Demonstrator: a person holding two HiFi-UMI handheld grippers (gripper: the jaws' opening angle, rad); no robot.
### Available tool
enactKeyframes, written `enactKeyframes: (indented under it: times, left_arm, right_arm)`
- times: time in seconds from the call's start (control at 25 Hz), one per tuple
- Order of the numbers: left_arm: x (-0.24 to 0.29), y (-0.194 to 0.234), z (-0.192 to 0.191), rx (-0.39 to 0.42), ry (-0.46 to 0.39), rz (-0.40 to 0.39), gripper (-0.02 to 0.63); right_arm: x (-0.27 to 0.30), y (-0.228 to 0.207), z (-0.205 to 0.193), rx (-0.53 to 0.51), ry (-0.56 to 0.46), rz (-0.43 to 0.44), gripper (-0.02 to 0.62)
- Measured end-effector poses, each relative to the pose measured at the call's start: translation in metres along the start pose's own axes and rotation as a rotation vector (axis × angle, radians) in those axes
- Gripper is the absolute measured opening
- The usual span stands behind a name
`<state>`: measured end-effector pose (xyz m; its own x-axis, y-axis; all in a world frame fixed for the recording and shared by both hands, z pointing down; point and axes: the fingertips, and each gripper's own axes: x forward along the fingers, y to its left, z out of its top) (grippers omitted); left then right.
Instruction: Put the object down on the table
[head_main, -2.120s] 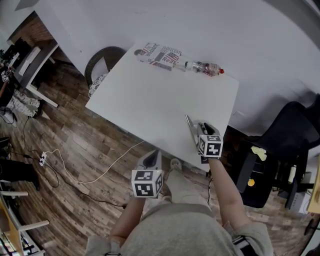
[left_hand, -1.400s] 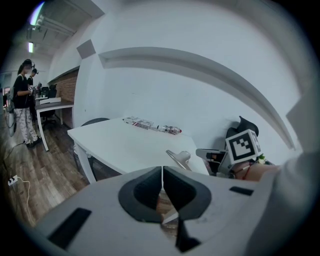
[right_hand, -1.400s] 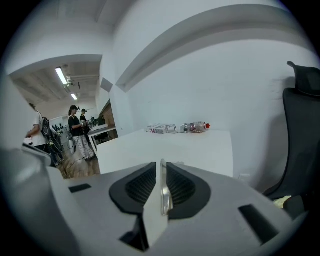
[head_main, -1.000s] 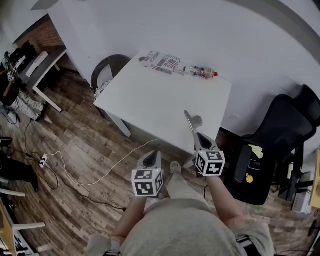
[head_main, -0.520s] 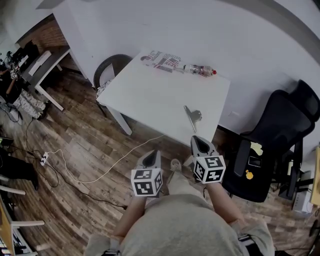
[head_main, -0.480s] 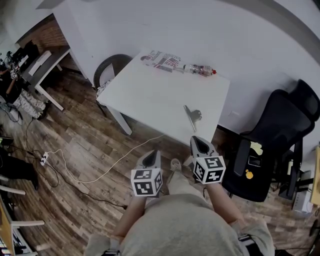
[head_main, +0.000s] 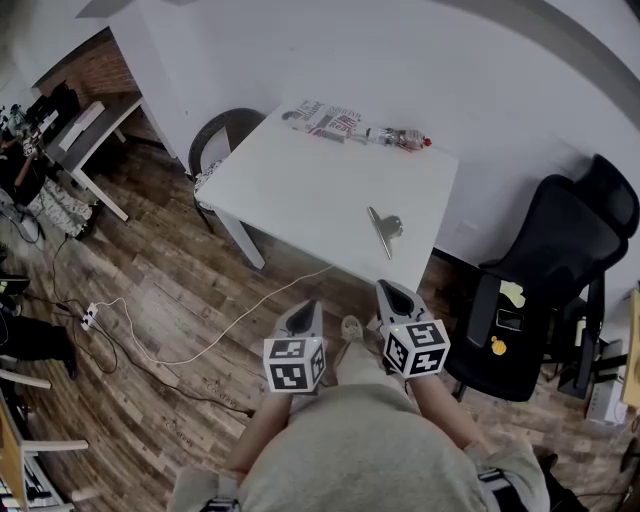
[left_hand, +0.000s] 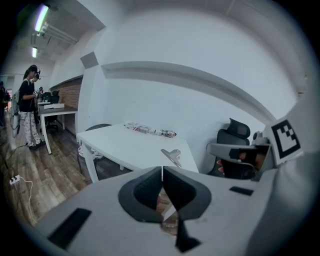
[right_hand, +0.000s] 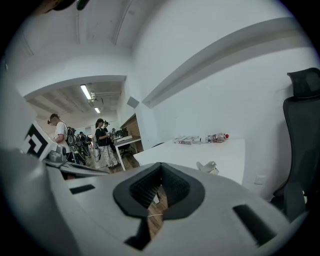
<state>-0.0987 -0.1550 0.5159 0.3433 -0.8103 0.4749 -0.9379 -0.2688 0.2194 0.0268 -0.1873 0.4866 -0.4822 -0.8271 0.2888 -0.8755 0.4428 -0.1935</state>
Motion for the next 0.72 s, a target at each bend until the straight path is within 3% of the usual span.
enactKeyframes:
  times: [0.72]
  left_arm:
    - [0.0025, 0.0093, 0.0047, -0.013, -0.005, -0.010, 0.011]
  right_arm:
    - [0.0069, 0.0094, 0.0068, -0.006, -0.010, 0.004, -0.002]
